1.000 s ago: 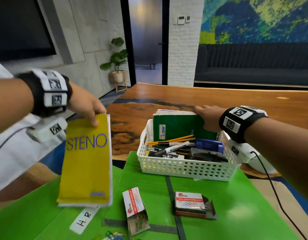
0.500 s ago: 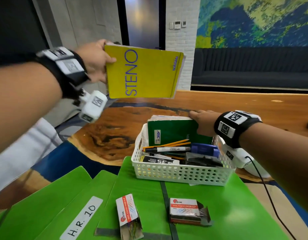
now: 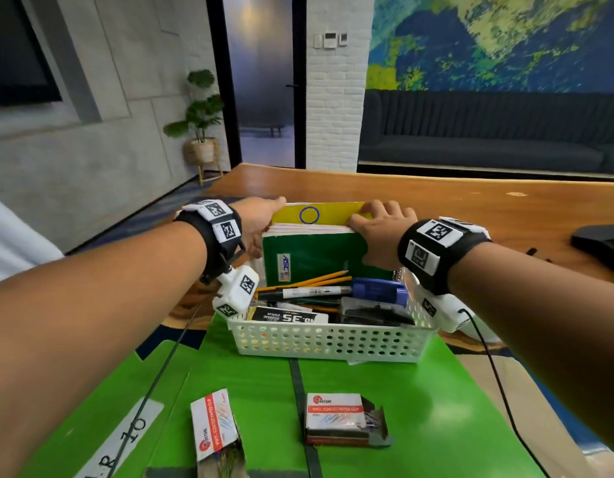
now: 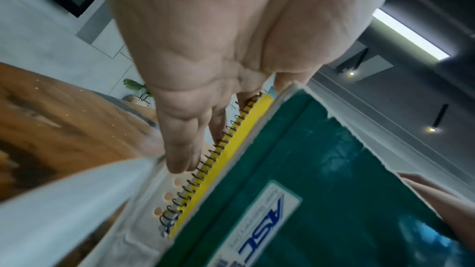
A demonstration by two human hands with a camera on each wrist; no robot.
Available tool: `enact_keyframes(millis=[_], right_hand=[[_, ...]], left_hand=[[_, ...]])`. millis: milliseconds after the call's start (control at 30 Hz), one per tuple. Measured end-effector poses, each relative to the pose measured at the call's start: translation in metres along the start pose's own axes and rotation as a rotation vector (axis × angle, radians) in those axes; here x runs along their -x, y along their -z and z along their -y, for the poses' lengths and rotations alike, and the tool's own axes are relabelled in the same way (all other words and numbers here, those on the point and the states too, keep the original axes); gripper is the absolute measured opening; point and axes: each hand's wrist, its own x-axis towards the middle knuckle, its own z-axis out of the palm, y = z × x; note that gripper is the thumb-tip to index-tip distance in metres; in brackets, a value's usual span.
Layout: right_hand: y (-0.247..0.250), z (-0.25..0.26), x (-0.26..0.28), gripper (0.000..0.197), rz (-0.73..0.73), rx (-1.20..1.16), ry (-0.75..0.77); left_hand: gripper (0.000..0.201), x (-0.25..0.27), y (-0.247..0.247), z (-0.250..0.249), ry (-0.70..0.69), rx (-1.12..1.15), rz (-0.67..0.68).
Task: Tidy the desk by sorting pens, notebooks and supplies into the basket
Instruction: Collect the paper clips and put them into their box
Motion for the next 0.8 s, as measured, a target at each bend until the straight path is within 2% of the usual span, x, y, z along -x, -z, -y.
enact_keyframes(millis=[100, 167, 233, 333, 367, 467, 567, 633, 700, 800], right_hand=[[-0.003, 0.001, -0.005, 0.065, 0.027, 0.003, -0.008], [-0.002, 0.001, -0.006, 0.067, 0.052, -0.005, -0.010], [0.003, 0.000, -0.004, 0.070, 0.078, -0.014, 0.008], [0.011, 0.001, 0.004, 0.070, 0.101, -0.043, 0.029], [0.013, 0.001, 0.006, 0.069, 0.104, -0.058, 0.026], [0.017, 0.004, 0.007, 0.062, 0.109, -0.071, -0.014], [0.017, 0.005, 0.001, 0.061, 0.119, -0.100, -0.051], [0.015, 0.005, 0.002, 0.063, 0.126, -0.112, -0.062], [0.018, 0.004, 0.010, 0.064, 0.076, -0.102, -0.072], [0.038, 0.005, 0.042, 0.072, -0.039, -0.110, -0.017]], left_hand=[[0.028, 0.014, 0.001, -0.006, -0.068, -0.040, -0.062], [0.029, 0.014, 0.000, -0.007, -0.104, -0.110, -0.029], [0.046, 0.021, -0.002, -0.007, -0.109, -0.276, 0.029], [0.095, 0.030, -0.013, -0.007, -0.165, -0.597, 0.138], [0.103, 0.033, -0.015, -0.009, -0.187, -0.678, 0.147], [0.078, 0.039, -0.015, -0.017, -0.159, -0.824, 0.115], [0.088, 0.042, -0.001, -0.023, -0.179, -1.056, -0.050], [0.083, 0.053, 0.007, -0.020, -0.282, -1.002, -0.172], [0.057, 0.080, 0.008, -0.014, -0.411, -0.896, -0.218], [0.025, 0.139, 0.002, -0.001, -0.511, -0.888, -0.107]])
